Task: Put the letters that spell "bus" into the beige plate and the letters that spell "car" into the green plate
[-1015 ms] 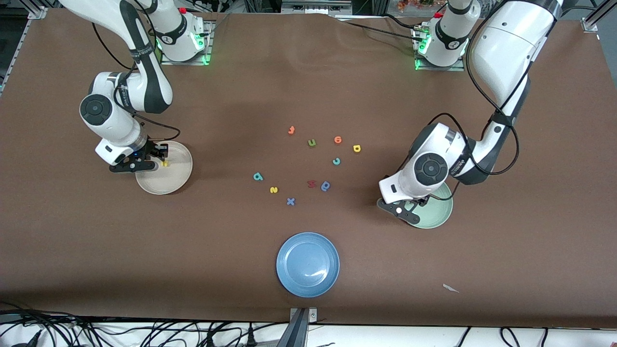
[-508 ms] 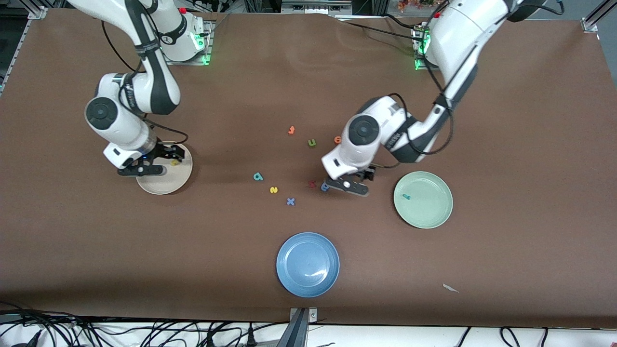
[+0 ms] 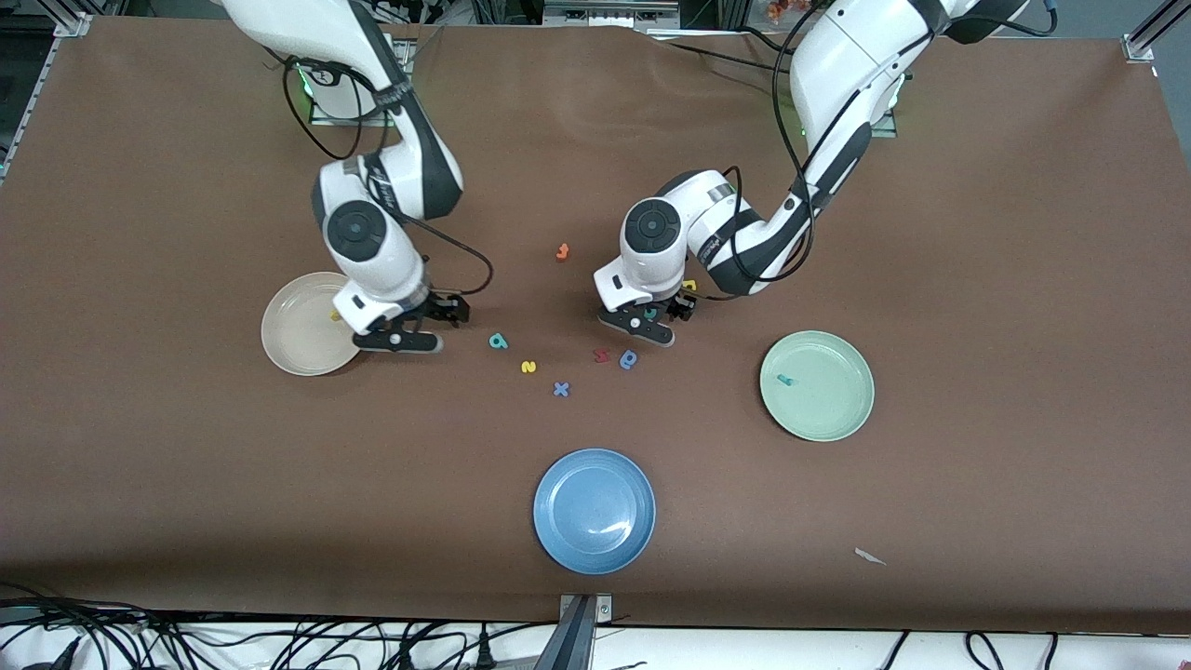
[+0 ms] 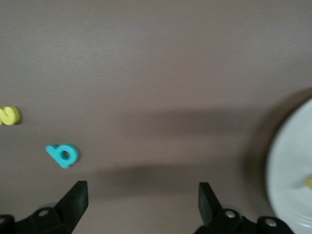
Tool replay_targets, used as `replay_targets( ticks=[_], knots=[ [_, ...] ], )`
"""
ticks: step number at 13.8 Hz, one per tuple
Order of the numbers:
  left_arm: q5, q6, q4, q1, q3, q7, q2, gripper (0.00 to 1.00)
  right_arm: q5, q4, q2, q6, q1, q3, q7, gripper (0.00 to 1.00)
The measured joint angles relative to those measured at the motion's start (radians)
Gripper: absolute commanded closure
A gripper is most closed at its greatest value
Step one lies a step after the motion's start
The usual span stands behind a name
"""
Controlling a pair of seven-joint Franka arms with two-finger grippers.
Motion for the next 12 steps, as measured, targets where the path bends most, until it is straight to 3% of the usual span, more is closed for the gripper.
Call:
replay_targets(
  ticks=[2, 3, 5, 12],
  knots=[
    [0.0, 0.03, -0.001, 0.0, 0.002, 0.0, 0.026, 0.53, 0.034, 0.079, 0.069, 0.001, 0.0, 0.015, 0.001, 0.0],
    [0.0, 0.038, -0.001, 0.0, 0.001, 0.0, 0.033, 0.63, 0.039, 0.113, 0.097, 0.0, 0.0, 0.016, 0.001, 0.0],
    [0.0, 0.041, 0.0, 0.0, -0.001, 0.002, 0.032, 0.94, 0.043, 0.155, 0.135, -0.001, -0.001, 0.024, 0.002, 0.0],
    [0.002, 0.038, 0.012, 0.012, 0.001, 0.04, 0.026, 0.96, 0.077, 0.194, 0.18, -0.001, -0.001, 0.07, 0.012, 0.0]
  ],
)
